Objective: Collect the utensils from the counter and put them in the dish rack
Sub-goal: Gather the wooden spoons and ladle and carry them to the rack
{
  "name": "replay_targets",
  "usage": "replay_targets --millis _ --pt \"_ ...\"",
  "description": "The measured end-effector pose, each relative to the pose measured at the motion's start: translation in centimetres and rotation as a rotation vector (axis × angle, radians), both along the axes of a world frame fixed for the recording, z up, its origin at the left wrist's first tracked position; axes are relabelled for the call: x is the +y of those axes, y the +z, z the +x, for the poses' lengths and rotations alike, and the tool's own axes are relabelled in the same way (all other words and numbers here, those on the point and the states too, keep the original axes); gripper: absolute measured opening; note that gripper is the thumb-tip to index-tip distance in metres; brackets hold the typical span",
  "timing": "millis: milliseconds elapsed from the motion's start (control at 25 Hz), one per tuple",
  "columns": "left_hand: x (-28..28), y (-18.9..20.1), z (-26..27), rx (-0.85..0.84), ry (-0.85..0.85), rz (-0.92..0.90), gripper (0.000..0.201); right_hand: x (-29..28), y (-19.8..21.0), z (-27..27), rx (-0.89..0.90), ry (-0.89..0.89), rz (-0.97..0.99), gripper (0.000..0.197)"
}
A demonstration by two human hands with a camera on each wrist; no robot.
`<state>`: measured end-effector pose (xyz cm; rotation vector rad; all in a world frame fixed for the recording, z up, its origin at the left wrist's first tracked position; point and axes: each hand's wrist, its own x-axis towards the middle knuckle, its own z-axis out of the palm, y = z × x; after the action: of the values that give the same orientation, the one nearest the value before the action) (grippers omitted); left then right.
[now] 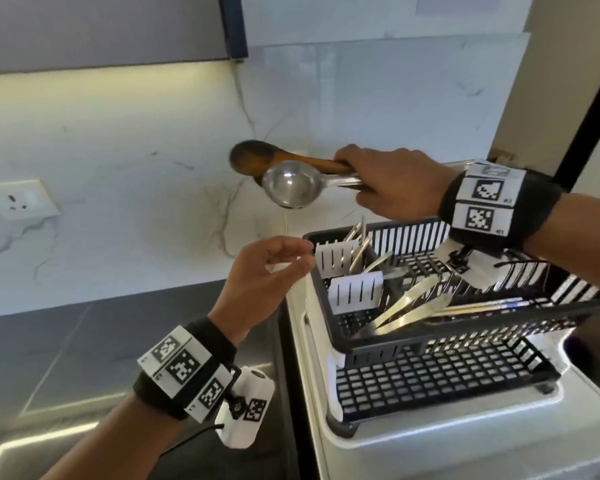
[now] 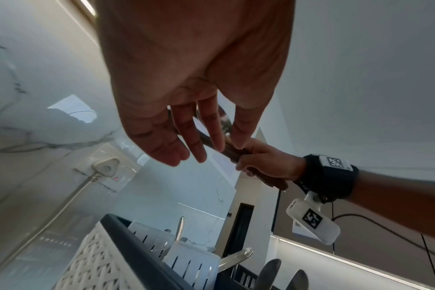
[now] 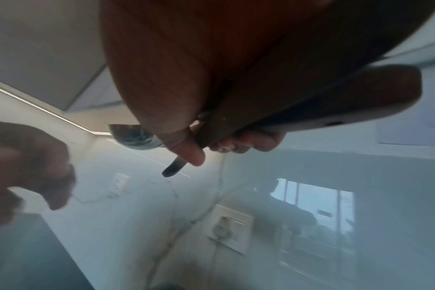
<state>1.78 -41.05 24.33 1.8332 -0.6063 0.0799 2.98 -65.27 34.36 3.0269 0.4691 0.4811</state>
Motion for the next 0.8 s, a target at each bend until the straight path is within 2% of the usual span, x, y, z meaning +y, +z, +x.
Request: replay_targets --millis 80,200,400,600,800 --pt "-1.7 -0.3 1.7 -0.054 -0.03 0.125 0.021 -4.6 0.4 1.2 0.045 -0.091 -0.052 0.049" --pt "-3.3 -1.5 3.2 -0.066 -0.113 0.287 0.04 -11.6 0.2 2.2 0.156 -0.22 -0.068 0.049" --pt "-5.5 -3.7 5.2 -0.026 -0.069 0.454 0.052 -21.7 -1.9 3.1 0.305 -0.247 -0.167 0.045" --pt "-6.5 -4.3 6.2 0.173 0.026 0.34 0.067 -25.2 -4.6 4.8 0.468 -0.145 -0.185 0.046" --pt "-7.6 -4.9 5.2 0.271 0.179 0.357 0.053 -27.2 -6.3 6.0 0.526 0.026 -0.219 0.046"
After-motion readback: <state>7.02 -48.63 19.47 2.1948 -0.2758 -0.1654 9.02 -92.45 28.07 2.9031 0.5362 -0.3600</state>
